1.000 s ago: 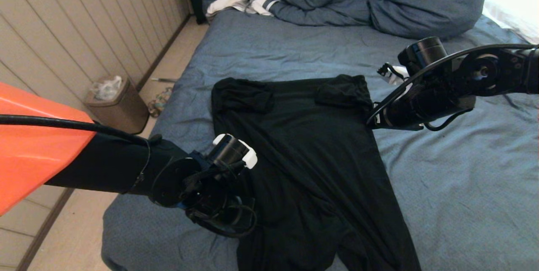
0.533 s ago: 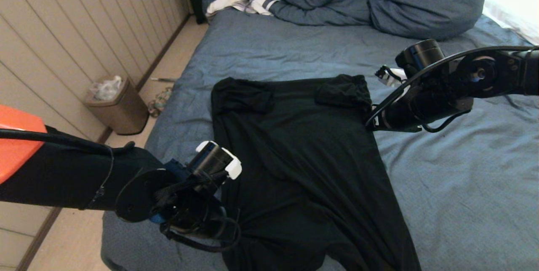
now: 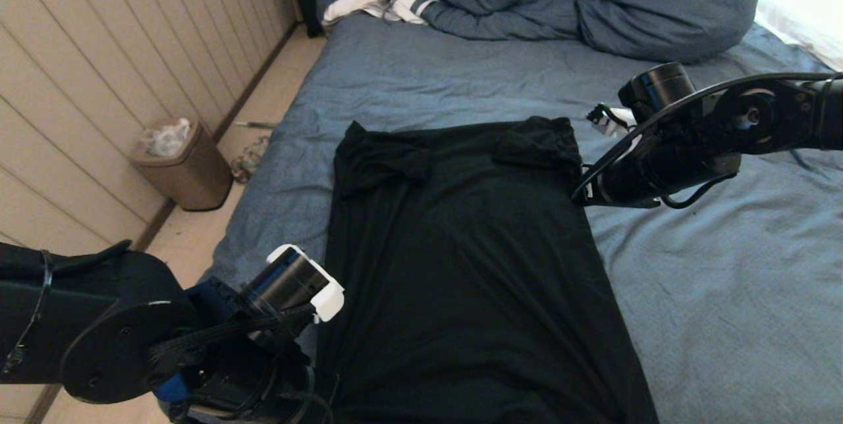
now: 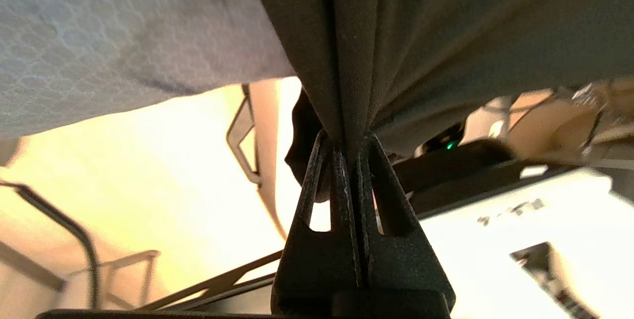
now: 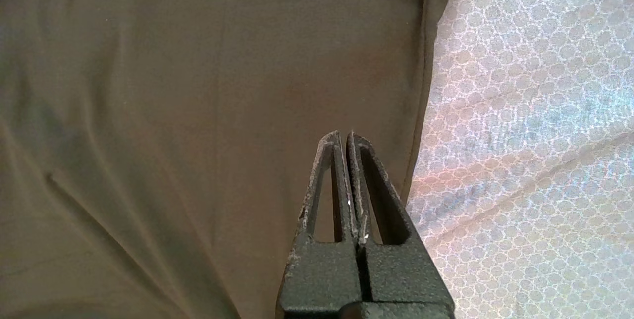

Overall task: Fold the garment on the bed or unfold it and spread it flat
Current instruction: Unford the black T-shirt

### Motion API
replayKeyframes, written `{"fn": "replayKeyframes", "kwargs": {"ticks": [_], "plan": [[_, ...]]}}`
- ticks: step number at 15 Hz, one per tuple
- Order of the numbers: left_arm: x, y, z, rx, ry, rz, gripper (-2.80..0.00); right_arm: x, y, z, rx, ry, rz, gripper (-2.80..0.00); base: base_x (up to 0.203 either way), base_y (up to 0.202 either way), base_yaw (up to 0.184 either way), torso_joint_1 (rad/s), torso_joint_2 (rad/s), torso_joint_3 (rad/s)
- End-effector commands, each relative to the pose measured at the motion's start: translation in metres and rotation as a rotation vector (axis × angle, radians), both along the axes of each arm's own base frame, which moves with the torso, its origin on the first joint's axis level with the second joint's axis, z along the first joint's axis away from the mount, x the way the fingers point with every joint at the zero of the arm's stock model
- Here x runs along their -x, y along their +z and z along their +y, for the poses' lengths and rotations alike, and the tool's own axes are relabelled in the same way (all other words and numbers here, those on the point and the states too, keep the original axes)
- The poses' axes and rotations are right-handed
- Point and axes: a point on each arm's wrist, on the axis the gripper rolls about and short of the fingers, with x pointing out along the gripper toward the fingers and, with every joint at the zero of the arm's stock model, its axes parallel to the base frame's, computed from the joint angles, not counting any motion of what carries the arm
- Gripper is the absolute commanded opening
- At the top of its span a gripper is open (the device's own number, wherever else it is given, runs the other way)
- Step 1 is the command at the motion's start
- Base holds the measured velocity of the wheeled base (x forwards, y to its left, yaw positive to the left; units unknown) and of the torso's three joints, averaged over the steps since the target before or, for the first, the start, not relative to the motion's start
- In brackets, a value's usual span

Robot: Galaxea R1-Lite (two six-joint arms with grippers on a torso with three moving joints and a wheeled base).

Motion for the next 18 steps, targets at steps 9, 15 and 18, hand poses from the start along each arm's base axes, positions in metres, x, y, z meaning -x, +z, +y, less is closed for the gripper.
{"fn": "replayKeyframes", "kwargs": {"ticks": [9, 15, 18], "plan": [[-0.005, 0.004, 0.035, -0.076, -0.072, -0.030, -2.80, -0.001, -0.003, 0.000, 0.003, 0.000, 0.012, -2.80, 0.000, 0.000, 0.000, 0.000, 0.00, 0.000], [0.005, 0.009, 0.043, -0.120, -0.135, 0.006, -2.80, -0.002, -0.003, 0.000, 0.004, 0.001, 0.012, -2.80, 0.000, 0.000, 0.000, 0.000, 0.00, 0.000], [0.006, 0.016, 0.044, -0.134, -0.189, -0.001, -2.80, -0.002, -0.004, 0.000, 0.004, 0.001, 0.013, -2.80, 0.000, 0.000, 0.000, 0.000, 0.00, 0.000]]}}
